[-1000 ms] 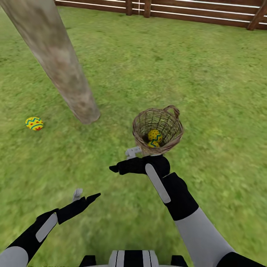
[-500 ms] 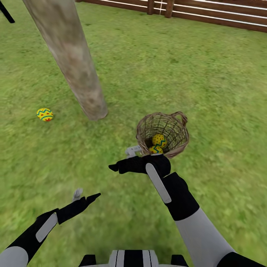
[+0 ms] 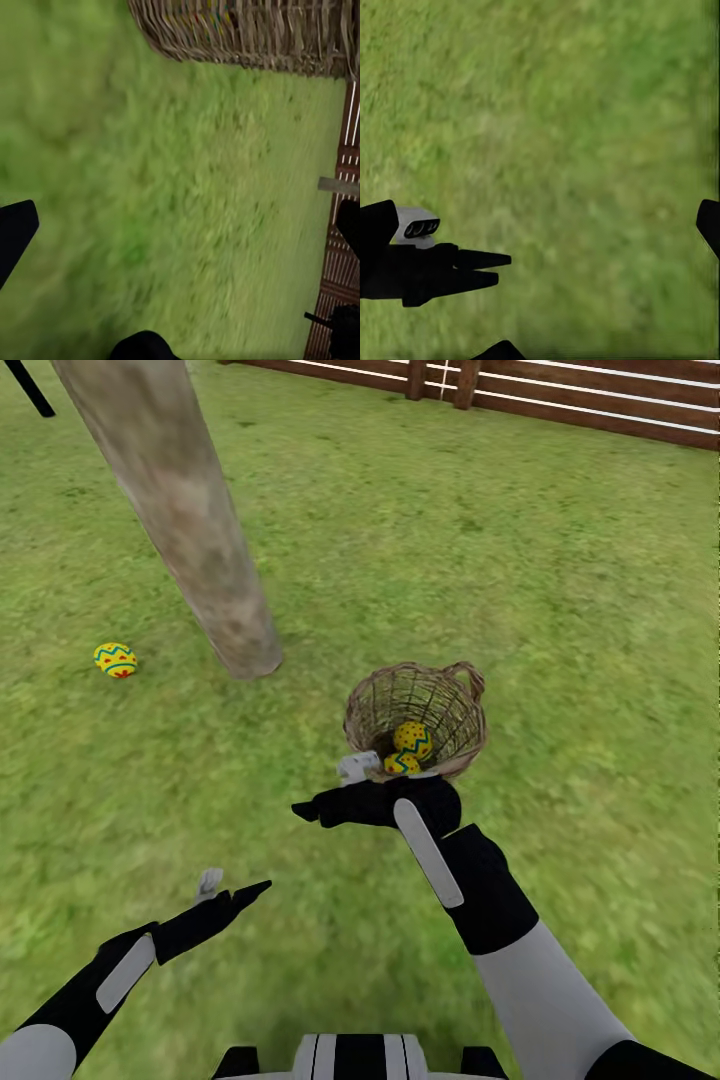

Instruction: Take the three Easter eggs out of the wicker basket on the lawn in the garden, then place them on the lawn next to a single tree (choose any tree) so that all three eggs are next to the same tree and none are left in the basket.

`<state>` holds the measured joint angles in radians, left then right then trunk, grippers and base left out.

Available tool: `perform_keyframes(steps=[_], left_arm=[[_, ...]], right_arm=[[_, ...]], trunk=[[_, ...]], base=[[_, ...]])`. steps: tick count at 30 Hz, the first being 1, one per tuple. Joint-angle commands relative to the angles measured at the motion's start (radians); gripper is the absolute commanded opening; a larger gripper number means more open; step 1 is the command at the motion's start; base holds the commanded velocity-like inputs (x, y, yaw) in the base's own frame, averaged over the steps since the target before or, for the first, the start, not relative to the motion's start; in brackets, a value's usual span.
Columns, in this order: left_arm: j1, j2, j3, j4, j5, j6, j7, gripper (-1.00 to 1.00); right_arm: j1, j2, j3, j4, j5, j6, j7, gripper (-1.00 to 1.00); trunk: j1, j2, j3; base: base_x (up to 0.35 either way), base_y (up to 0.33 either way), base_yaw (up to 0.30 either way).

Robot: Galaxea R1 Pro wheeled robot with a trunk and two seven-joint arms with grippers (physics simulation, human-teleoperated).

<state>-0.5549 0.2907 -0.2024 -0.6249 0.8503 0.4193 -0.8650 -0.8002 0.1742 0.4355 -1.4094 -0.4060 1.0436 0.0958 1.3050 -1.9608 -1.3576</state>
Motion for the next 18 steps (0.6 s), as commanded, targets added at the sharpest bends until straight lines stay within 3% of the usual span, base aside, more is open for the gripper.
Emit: perform_keyframes(steps=[1,18], left_arm=[[0.000,0.001,-0.004,0.000,0.010,0.009,0.001,1.00],[0.000,0.001,-0.003,0.000,0.010,0.009,0.001,1.00]], right_arm=[[0.000,0.000,-0.001,0.000,0.010,0.004,0.010,1.00],[0.000,0.000,-0.003,0.002,0.012,0.004,0.010,1.00]], trunk=[[0.000,0.000,0.000],[0.000,0.000,0.000]], base=[[0.000,-0.267,0.000],[0.000,-0.267,0.000]])
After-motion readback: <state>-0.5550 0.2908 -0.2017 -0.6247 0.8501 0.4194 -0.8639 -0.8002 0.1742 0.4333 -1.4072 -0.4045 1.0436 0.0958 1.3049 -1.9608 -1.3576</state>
